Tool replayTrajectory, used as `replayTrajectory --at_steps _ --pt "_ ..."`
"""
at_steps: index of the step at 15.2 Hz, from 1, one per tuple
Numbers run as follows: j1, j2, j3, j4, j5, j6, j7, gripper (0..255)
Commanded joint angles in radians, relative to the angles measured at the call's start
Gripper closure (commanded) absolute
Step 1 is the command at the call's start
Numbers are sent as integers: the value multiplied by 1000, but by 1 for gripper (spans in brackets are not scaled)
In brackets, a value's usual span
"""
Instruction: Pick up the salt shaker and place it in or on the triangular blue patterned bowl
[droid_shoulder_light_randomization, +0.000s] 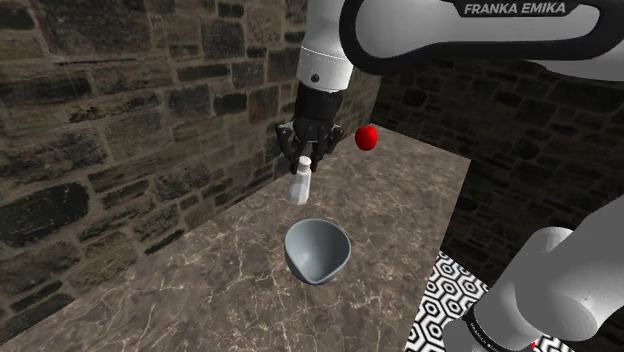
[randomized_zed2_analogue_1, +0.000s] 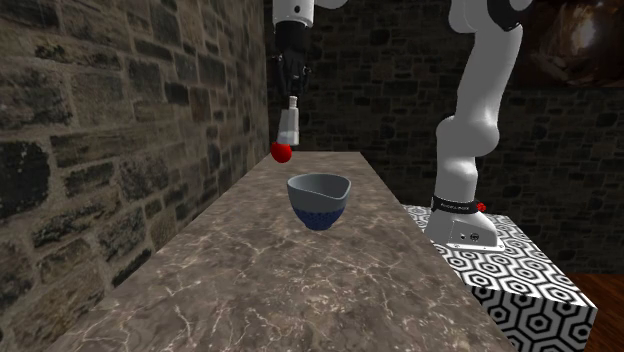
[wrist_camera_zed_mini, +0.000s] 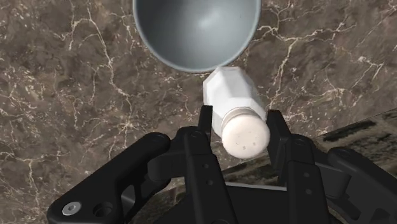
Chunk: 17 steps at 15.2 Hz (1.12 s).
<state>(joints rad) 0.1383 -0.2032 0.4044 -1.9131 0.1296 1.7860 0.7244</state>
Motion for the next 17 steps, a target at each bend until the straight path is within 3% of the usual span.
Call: replayTrajectory --at_steps 1,4,17 --pt "9 -86 -7 -65 32 -16 -7 255" --pt "30 -215 -21 -154 74 -51 -14 255" --pt "40 -217 -3 -330 90 123 -27 255"
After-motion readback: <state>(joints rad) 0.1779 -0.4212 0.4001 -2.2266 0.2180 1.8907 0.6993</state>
